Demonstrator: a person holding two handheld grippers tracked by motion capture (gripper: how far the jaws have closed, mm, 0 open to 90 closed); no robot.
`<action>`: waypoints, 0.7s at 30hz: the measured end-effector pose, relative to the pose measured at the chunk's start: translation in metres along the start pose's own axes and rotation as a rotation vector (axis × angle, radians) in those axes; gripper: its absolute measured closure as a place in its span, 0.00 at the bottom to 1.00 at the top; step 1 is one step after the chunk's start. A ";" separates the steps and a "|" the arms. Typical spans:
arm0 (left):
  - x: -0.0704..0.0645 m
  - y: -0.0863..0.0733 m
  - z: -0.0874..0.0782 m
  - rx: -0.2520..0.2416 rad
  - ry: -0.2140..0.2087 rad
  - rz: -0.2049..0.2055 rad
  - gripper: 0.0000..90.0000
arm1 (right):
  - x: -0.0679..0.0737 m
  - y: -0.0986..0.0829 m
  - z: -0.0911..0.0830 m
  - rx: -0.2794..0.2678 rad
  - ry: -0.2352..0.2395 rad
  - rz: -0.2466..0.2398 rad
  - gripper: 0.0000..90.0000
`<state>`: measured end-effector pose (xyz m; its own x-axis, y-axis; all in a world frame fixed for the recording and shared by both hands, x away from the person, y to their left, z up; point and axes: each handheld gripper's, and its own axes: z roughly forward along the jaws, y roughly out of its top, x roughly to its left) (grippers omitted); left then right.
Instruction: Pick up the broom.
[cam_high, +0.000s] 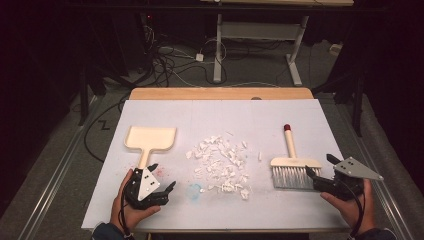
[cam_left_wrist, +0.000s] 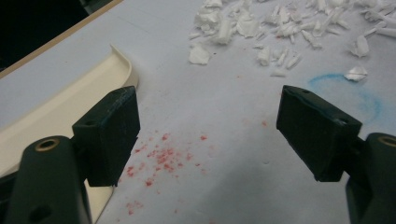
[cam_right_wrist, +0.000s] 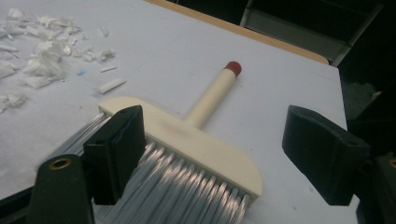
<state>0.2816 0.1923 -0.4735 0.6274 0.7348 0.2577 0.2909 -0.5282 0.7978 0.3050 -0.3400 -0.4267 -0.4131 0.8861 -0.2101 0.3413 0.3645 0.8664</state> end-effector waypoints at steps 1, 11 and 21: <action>0.000 0.000 0.000 0.002 0.001 0.002 0.23 | 0.000 0.002 0.001 -0.001 0.000 0.000 0.25; -0.001 0.000 0.001 0.007 -0.002 0.000 0.23 | -0.011 0.023 0.010 0.021 -0.010 -0.005 0.26; -0.002 0.001 0.002 0.014 -0.002 0.004 0.23 | -0.024 0.049 0.035 0.102 0.033 0.080 0.28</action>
<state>0.2816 0.1895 -0.4746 0.6299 0.7318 0.2601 0.2984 -0.5372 0.7889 0.3615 -0.3335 -0.3953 -0.4083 0.9041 -0.1262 0.4573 0.3222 0.8289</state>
